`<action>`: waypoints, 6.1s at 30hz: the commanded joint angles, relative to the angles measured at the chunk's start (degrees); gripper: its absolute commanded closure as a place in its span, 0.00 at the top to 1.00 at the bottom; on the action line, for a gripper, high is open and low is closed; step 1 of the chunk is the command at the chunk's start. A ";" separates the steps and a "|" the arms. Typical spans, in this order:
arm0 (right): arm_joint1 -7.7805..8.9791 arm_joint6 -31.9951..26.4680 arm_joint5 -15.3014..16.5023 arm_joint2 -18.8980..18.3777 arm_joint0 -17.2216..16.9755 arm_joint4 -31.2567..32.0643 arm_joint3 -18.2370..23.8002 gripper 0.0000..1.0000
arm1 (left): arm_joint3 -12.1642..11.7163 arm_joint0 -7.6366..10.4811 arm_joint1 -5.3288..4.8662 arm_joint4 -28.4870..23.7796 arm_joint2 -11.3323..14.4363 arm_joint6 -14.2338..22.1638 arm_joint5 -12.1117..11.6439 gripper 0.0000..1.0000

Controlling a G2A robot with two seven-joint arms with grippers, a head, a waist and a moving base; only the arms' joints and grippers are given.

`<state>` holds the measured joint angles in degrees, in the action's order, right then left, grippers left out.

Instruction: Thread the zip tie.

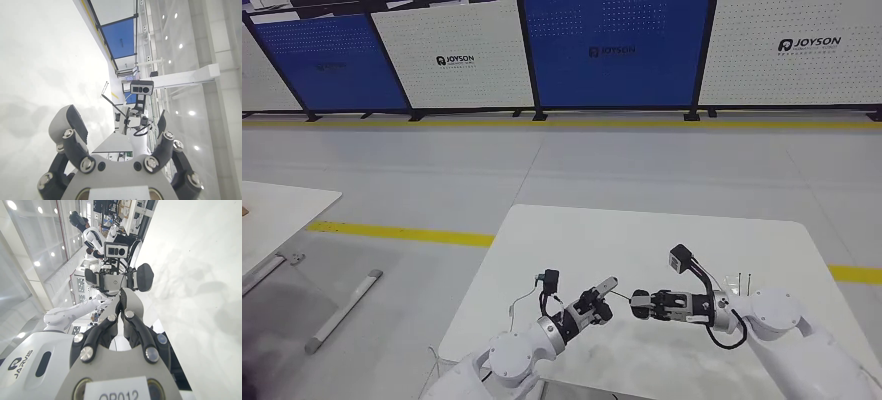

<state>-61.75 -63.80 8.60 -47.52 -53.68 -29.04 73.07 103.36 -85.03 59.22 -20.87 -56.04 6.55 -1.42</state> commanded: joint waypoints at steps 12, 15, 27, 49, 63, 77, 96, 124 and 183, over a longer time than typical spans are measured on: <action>0.00 0.00 0.00 0.00 0.00 0.00 0.00 0.00 | 0.31 0.88 0.53 1.35 0.52 -1.61 0.96 1.00; 0.00 0.00 0.00 0.00 0.00 0.00 0.00 0.00 | 0.31 0.88 0.53 1.35 0.52 -1.61 0.96 1.00; 0.00 0.00 0.00 0.00 0.00 0.00 0.00 0.00 | -0.25 0.56 0.87 -1.95 -0.72 2.54 -2.32 0.39; 0.00 0.00 0.00 0.00 0.00 0.00 0.00 0.00 | -0.55 -0.42 1.12 -0.79 -2.13 6.58 -3.83 0.01; 0.00 0.00 0.00 0.00 0.00 0.00 0.00 0.00 | -1.59 0.00 1.65 -0.22 -1.88 6.60 -3.60 0.30; 0.00 0.00 0.00 0.00 0.00 0.00 0.00 0.00 | -2.38 0.14 2.07 -0.68 -2.21 7.22 -4.01 0.00; 0.62 2.01 0.10 -3.15 -2.90 0.53 2.85 1.00 | -1.10 -1.25 2.16 2.34 -3.01 7.72 -4.36 0.00; 2.07 2.61 5.15 -9.77 -8.62 -1.82 4.85 1.00 | -1.33 -2.44 2.47 -0.49 -4.53 5.69 -5.29 0.00; 2.07 2.61 5.15 -9.77 -8.62 -1.82 4.85 1.00 | 5.97 -7.04 2.23 11.64 -13.27 11.86 3.43 0.00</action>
<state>-59.68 -61.19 13.75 -57.29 -62.30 -30.86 77.93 109.93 -92.26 61.54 -11.56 -69.68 17.77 0.25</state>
